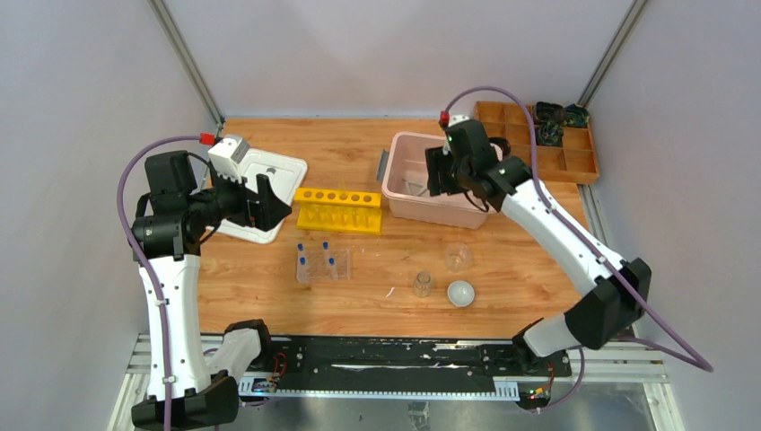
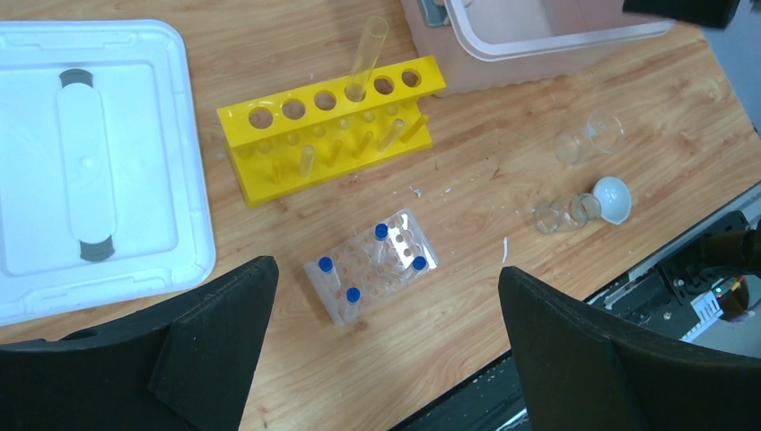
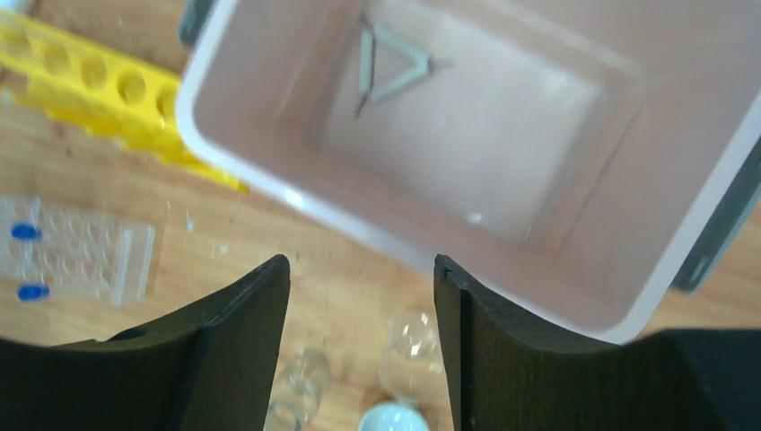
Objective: Organize the chemistry lab equipment
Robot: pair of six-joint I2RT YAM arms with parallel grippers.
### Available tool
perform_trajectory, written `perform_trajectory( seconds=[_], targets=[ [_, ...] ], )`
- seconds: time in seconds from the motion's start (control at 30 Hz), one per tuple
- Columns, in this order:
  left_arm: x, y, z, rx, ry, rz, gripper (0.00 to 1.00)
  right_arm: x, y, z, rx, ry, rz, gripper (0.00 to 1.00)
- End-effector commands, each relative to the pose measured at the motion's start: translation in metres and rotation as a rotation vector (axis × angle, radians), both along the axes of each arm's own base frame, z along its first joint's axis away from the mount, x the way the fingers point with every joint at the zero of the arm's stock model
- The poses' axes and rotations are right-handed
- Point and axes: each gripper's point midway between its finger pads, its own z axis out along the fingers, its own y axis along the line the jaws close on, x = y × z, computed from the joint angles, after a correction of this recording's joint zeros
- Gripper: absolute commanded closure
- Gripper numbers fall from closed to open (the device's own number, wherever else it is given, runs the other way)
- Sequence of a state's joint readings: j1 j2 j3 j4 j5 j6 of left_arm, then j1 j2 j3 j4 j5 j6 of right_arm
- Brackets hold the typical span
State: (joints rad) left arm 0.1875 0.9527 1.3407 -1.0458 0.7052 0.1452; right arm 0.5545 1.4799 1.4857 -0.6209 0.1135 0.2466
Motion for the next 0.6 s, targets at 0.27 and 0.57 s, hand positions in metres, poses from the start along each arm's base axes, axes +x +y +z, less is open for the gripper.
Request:
perform_trajectory(
  seconds=[0.27,0.57],
  targets=[
    [-0.004,-0.006,0.005,-0.025,-0.01,-0.019,0.0,-0.097,-0.015,-0.094,-0.074,0.211,-0.009,0.43],
    [-0.006,-0.005,0.009,-0.019,-0.027,-0.016,0.0,-0.116,-0.024,-0.13,-0.129,0.29,-0.028,0.49]
  ],
)
